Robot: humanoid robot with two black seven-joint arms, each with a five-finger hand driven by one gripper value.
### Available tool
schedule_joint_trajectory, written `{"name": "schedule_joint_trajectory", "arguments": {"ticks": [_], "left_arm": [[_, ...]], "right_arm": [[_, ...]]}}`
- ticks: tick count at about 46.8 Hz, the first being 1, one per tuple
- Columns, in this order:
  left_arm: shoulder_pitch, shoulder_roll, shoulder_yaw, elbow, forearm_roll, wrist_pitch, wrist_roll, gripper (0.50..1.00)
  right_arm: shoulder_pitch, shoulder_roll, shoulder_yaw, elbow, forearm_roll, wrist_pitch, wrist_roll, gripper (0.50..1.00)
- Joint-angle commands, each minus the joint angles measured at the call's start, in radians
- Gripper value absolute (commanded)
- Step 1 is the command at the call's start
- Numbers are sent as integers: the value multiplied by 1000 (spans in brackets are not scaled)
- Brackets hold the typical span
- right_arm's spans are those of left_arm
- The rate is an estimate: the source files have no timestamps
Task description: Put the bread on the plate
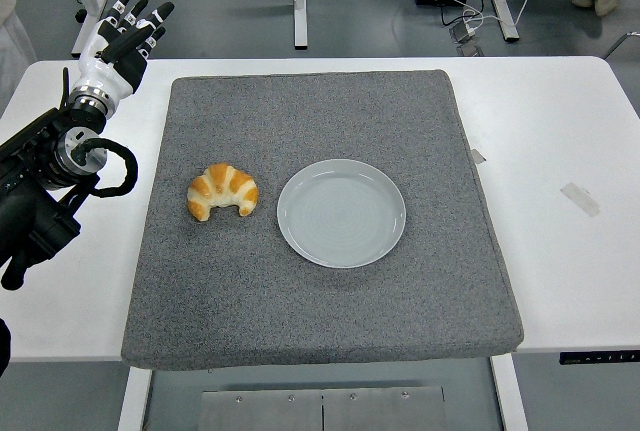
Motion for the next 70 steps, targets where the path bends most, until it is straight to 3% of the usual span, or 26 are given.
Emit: {"name": "schedule_joint_trajectory", "arguments": {"ticks": [1, 6, 12, 22, 29, 37, 48, 57, 63, 70], "left_arm": [[3, 1, 3, -1, 8, 2, -6, 983], [3, 0, 3, 1, 7, 0, -40, 983], [-1, 7, 3, -1, 1, -23, -38, 983], [6, 41, 12, -1, 16, -205, -48, 983], [-22, 99, 175, -1, 126, -270, -54, 983], [-51, 184, 279, -1, 344, -300, -80, 981], [-99, 225, 304, -4, 800, -314, -318, 981], [-142, 262, 374, -18, 976, -322, -318, 981], [-234, 322, 566, -58, 958, -327, -318, 981], [-254, 348, 612, -100, 851, -342, -318, 983]], "right_arm": [[0, 0, 0, 0, 0, 0, 0, 1000], [0, 0, 0, 0, 1, 0, 0, 1000], [0, 0, 0, 0, 1, 0, 0, 1000], [0, 0, 0, 0, 1, 0, 0, 1000], [0, 0, 0, 0, 0, 0, 0, 1000], [0, 0, 0, 0, 1, 0, 0, 1000], [0, 0, 0, 0, 1, 0, 0, 1000], [0, 0, 0, 0, 0, 0, 0, 1000], [0, 0, 0, 0, 1, 0, 0, 1000], [0, 0, 0, 0, 1, 0, 0, 1000]]}}
